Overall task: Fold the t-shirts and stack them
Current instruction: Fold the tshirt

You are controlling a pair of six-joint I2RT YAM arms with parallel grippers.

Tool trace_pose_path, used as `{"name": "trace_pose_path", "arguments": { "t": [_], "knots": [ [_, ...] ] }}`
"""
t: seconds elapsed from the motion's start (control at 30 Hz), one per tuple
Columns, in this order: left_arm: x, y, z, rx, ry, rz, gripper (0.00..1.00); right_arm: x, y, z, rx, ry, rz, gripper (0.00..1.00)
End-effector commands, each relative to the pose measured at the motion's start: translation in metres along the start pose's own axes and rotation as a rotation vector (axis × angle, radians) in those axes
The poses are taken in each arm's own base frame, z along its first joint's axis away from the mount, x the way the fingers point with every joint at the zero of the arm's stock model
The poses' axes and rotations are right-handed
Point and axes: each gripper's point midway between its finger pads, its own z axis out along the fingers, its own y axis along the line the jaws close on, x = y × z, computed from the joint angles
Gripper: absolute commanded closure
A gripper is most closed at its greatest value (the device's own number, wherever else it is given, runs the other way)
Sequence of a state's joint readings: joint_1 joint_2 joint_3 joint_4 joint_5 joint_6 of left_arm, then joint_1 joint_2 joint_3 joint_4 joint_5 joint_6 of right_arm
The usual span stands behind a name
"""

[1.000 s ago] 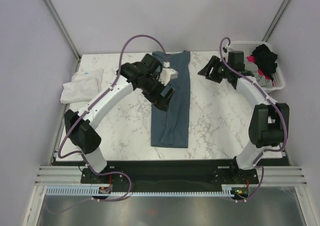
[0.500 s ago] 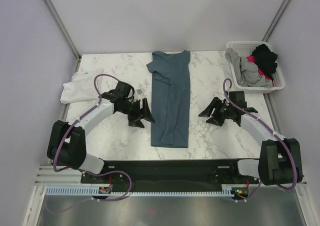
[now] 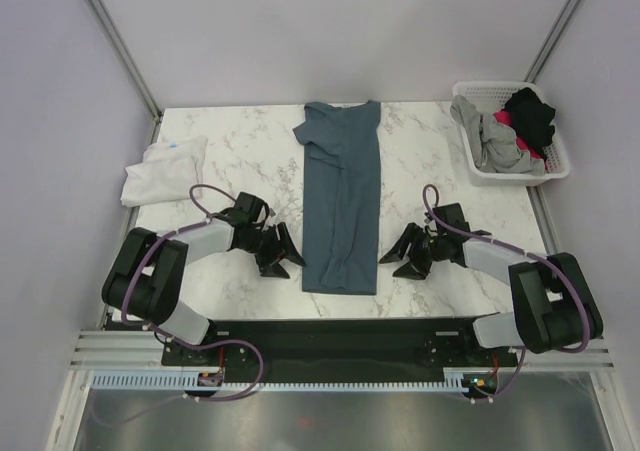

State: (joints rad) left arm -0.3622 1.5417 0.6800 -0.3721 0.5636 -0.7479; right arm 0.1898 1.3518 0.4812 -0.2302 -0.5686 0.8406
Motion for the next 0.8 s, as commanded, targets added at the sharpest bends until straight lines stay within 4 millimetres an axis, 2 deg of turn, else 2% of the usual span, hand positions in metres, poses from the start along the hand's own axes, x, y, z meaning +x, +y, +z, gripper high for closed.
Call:
{"name": "trace_pose_path", "arguments": {
  "t": [0.0,0.13,0.37,0.77],
  "knots": [
    [-0.014,0.007,0.009,-0.02,-0.072,-0.027,0.34,0.002,0.011,0.012,-0.013,0.021,0.005,0.37],
    [-0.008,0.01,0.012,-0.025,-0.056,-0.044,0.35,0.013,0.008,0.017,0.01,0.059,0.003,0.38],
    [-0.004,0.005,0.019,-0.019,-0.033,-0.027,0.39,0.027,-0.007,0.022,0.061,0.097,0.02,0.4],
    [0.015,0.009,0.027,-0.047,0.017,-0.006,0.41,0.052,-0.008,0.031,0.098,0.187,-0.014,0.42]
  ]
}}
